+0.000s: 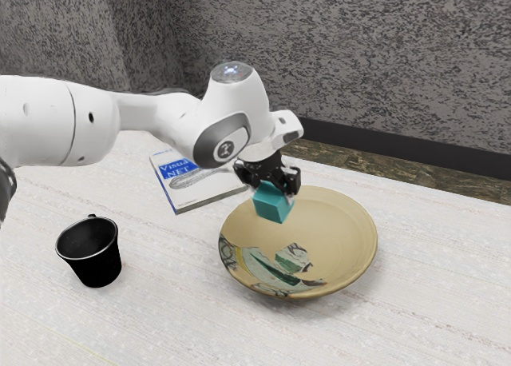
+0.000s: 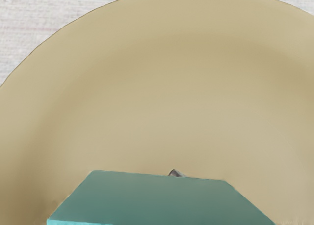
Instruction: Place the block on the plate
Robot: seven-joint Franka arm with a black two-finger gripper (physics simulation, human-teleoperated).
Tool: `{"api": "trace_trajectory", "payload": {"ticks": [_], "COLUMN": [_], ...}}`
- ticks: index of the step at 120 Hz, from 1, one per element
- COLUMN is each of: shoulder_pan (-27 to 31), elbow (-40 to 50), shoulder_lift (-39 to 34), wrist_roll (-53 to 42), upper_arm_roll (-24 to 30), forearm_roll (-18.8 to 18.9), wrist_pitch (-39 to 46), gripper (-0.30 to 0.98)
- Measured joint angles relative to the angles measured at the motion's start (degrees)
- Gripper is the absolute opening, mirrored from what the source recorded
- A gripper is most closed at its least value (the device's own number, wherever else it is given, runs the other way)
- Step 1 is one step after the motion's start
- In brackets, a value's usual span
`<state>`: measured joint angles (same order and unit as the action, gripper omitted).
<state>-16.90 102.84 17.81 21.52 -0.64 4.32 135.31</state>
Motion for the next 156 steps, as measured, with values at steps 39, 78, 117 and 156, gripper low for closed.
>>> {"api": "trace_trajectory", "payload": {"ticks": [39,78,117,156], "shoulder_pan": [-3.75,-2.0,12.06,14.44], "elbow": [-6.45,-5.86,-13.59,-20.97], "shoulder_lift": [11.06,-2.32,-9.19,-9.65], "wrist_roll": [0.09,-2.21,-13.86,-22.89], "upper_arm_roll": [-0.02,-0.39,4.69,4.99], "forearm_roll": [-2.06,-2.34,-2.35,-1.88], "wrist_pitch": [0.17,-11.36,-27.53,-41.98], "gripper": [0.47,0.64,0.68,0.68]}}
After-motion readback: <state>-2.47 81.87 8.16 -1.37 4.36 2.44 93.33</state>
